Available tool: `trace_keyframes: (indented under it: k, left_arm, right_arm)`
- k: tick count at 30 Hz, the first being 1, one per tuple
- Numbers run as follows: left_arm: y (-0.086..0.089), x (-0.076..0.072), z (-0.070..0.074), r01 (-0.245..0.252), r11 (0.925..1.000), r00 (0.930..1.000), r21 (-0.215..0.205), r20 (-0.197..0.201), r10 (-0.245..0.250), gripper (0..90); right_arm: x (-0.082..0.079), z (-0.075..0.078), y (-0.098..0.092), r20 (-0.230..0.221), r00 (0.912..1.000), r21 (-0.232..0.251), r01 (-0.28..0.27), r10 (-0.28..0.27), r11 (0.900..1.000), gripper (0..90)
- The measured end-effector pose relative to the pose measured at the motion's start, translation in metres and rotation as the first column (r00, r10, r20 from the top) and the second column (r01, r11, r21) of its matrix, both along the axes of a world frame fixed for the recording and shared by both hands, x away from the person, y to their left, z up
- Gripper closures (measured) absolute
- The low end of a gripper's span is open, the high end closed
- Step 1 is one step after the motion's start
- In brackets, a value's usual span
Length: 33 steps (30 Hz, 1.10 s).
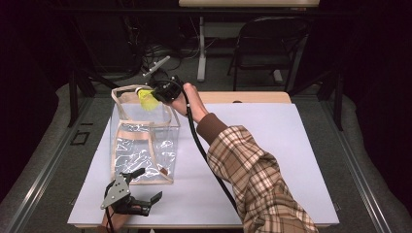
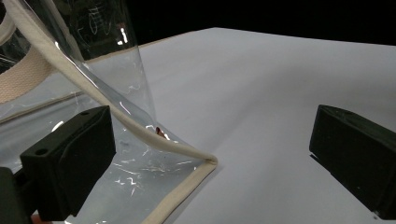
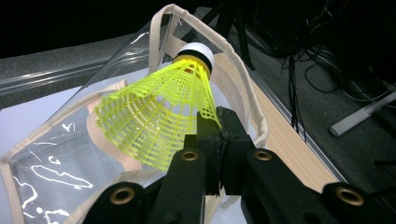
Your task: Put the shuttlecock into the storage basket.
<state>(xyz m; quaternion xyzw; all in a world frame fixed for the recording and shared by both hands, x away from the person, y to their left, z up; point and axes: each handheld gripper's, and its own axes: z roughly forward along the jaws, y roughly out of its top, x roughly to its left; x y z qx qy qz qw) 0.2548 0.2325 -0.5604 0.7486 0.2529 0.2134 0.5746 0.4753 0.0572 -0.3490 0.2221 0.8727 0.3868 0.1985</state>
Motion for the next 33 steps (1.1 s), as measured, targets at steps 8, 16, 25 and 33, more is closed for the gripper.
trace_keyframes:
  k: [8,16,25,33]
  left_arm:
    - [0.000,0.000,0.000,0.004,1.0000,1.0000,-0.003,-0.002,-0.004,0.0]
    - [0.000,0.000,0.000,0.003,1.0000,1.0000,-0.003,-0.003,-0.003,0.0]
    - [0.000,0.000,0.000,0.000,1.0000,1.0000,-0.004,-0.001,0.000,0.0]
    - [0.000,0.000,0.000,-0.003,1.0000,1.0000,-0.005,0.001,0.003,0.0]
  right_arm:
    - [0.002,-0.004,0.007,0.000,1.0000,-0.014,0.007,-0.007,1.000,88.9]
    - [0.004,-0.006,0.012,0.004,0.9999,-0.032,0.014,-0.014,0.999,88.9]
    - [0.007,-0.011,0.015,0.006,0.9991,-0.051,0.043,-0.042,0.998,88.8]
    - [0.008,-0.014,0.019,0.015,0.9984,-0.067,0.056,-0.055,0.996,88.7]
